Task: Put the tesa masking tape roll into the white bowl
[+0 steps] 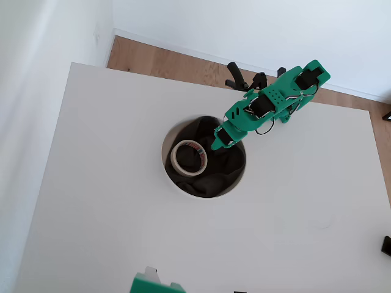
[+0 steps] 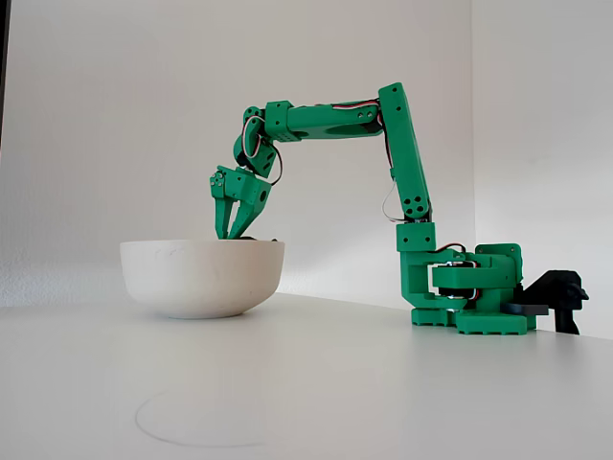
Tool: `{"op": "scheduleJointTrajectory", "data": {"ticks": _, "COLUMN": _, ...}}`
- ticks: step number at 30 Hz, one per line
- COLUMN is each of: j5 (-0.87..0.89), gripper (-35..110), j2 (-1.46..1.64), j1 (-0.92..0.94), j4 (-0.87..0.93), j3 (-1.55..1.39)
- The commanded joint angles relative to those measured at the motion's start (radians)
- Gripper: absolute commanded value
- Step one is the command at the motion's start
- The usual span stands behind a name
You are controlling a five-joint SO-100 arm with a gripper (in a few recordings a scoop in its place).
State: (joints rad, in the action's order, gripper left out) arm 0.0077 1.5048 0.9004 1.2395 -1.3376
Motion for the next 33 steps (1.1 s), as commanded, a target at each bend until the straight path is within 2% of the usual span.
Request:
{"op": "scheduleJointTrajectory", "data": {"ticks": 1, "j5": 0.026, "gripper": -8, "j2": 0.041, "j1": -0.017, "j4": 0.13, "j3": 0.268}}
{"op": "scheduleJointTrajectory", "data": {"ticks": 6, "j5": 0.049, "gripper": -8, "j2": 0.181, "j1": -0.155, "j4": 0.232, "j3": 0.31}}
{"op": "scheduleJointTrajectory", "data": {"ticks": 15, "j5": 0.123, "gripper": -8, "j2": 0.454, "j1": -0.601, "j4": 0.437, "j3": 0.241}}
{"op": "scheduleJointTrajectory", "data": {"ticks": 19, "j5": 0.143, "gripper": -8, "j2": 0.63, "j1": -0.773, "j4": 0.396, "j3": 0.018}}
{"op": "scheduleJointTrajectory", "data": {"ticks": 22, "j5": 0.135, "gripper": -8, "j2": 0.81, "j1": -0.848, "j4": 0.291, "j3": -0.256}}
{"op": "scheduleJointTrajectory", "data": {"ticks": 26, "j5": 0.095, "gripper": -8, "j2": 1.034, "j1": -0.885, "j4": 0.138, "j3": -0.652}}
{"op": "scheduleJointTrajectory", "data": {"ticks": 33, "j5": 0.063, "gripper": -8, "j2": 1.342, "j1": -0.893, "j4": 0.014, "j3": -1.097}}
